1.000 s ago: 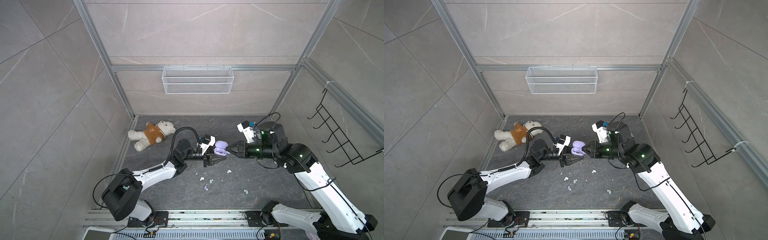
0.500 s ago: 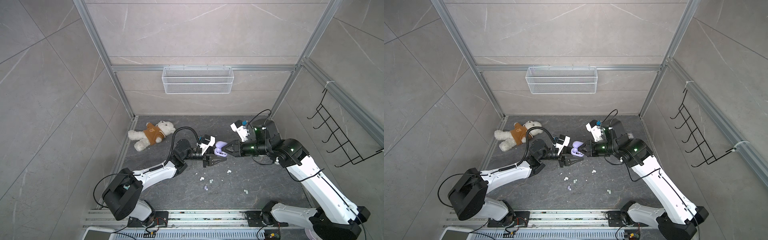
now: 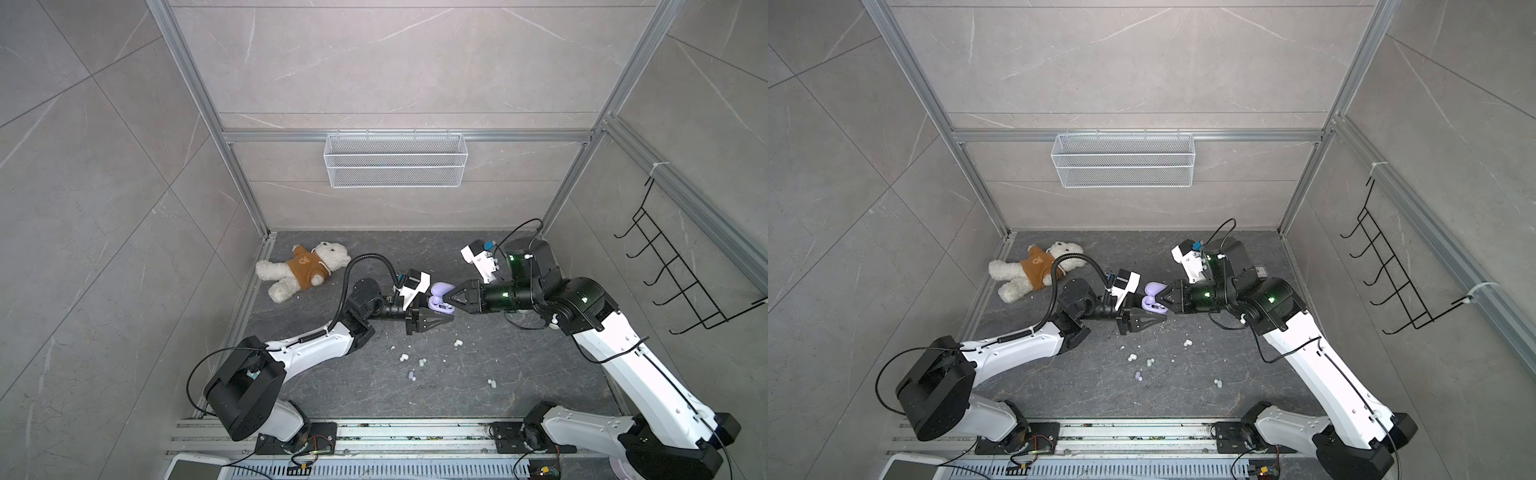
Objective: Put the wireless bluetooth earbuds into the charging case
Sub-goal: 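Press the earbud into the case slot and open the right gripper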
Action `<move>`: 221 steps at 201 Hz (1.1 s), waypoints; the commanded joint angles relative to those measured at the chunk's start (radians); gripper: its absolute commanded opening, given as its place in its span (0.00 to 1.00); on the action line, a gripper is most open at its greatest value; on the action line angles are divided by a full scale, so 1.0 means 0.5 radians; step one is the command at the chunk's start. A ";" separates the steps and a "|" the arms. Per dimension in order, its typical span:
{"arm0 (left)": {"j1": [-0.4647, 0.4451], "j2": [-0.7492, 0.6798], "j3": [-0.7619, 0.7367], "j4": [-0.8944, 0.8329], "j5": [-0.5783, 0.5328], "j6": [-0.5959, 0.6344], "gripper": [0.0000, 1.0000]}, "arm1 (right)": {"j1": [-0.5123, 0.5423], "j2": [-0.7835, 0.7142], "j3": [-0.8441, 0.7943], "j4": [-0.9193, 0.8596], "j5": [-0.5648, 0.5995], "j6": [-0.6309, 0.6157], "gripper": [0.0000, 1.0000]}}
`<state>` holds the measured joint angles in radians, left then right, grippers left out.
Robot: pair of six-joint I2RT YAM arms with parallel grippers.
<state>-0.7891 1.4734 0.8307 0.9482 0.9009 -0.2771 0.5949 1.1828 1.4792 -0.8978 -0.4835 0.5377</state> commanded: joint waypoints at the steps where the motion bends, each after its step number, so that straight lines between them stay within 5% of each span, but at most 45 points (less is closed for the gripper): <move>1: 0.009 -0.084 0.037 0.187 0.016 -0.012 0.28 | 0.000 0.001 -0.003 -0.072 -0.030 -0.040 0.12; 114: 0.010 -0.094 0.013 0.288 0.018 -0.065 0.28 | 0.000 0.036 0.074 -0.134 -0.006 -0.041 0.31; 178: 0.010 -0.099 -0.004 0.289 0.020 -0.069 0.28 | 0.001 0.102 0.208 -0.213 0.050 -0.090 0.56; 221: 0.016 -0.130 -0.071 0.247 -0.045 -0.070 0.28 | 0.003 0.080 0.257 -0.212 -0.015 -0.079 0.63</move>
<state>-0.7837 1.4601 0.8108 0.9970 0.8867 -0.3077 0.5953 1.2240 1.5799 -0.9844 -0.4911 0.5072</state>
